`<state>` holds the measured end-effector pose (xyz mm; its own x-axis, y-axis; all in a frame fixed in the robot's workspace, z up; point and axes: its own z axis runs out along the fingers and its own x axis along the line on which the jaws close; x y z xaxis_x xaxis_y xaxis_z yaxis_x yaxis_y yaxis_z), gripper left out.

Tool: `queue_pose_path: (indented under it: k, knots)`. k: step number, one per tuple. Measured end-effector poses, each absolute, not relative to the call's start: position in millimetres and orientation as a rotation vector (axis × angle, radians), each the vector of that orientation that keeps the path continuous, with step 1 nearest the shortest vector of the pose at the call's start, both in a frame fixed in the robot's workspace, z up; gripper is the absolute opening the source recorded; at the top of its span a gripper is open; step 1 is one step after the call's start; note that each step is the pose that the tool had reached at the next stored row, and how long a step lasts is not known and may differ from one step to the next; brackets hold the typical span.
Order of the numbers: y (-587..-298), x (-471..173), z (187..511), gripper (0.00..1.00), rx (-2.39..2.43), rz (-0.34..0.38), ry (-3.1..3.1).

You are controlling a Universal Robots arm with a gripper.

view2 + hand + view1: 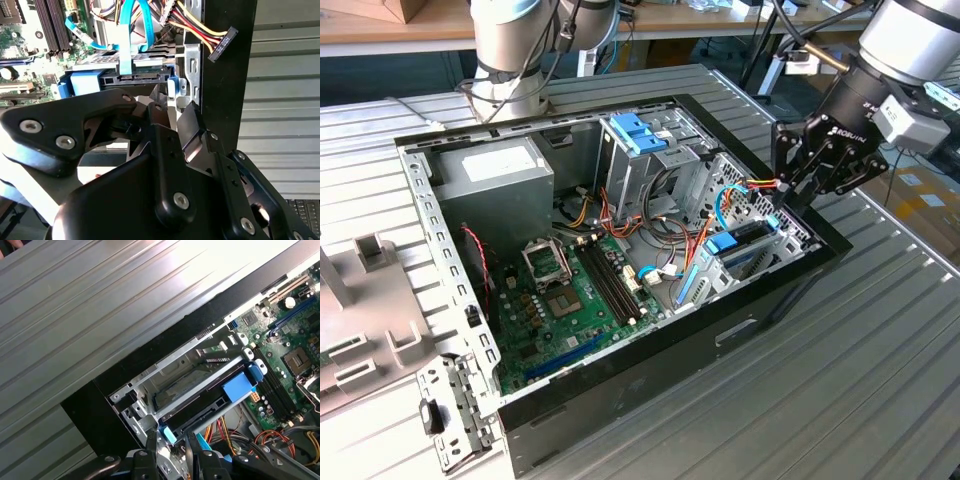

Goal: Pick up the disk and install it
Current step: 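Insert the first disk wire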

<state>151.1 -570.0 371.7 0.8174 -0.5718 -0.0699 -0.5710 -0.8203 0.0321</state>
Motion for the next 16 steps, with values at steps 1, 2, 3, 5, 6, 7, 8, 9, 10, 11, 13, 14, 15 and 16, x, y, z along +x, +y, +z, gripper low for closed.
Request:
queue_pose_path:
  k: [1, 2, 3, 5, 6, 7, 8, 9, 10, 11, 13, 14, 15, 16]
  knots:
    - [-570, 152, 372, 0.36, 2.986, -0.120, -0.938]
    - [-569, 153, 372, 0.36, 2.986, -0.120, -0.938]
    - [-568, 154, 372, 0.36, 2.986, -0.119, -0.938]
    - [-566, 157, 372, 0.36, 2.986, -0.120, -0.937]
    - [-566, 158, 372, 0.36, 2.986, -0.120, -0.936]
    - [-565, 159, 372, 0.36, 2.986, -0.119, -0.936]
    - [-565, 159, 372, 0.36, 2.986, -0.119, -0.936]
    - [-564, 160, 372, 0.36, 2.986, -0.120, -0.936]
    - [-563, 162, 371, 0.36, 2.987, -0.120, -0.935]
    - [-563, 163, 371, 0.36, 2.987, -0.120, -0.934]
    - [-562, 165, 371, 0.36, 2.987, -0.120, -0.934]
    - [-561, 166, 371, 0.36, 2.987, -0.119, -0.933]
    - [-561, 167, 371, 0.36, 2.987, -0.119, -0.932]
    - [-560, 168, 371, 0.36, 2.987, -0.119, -0.932]
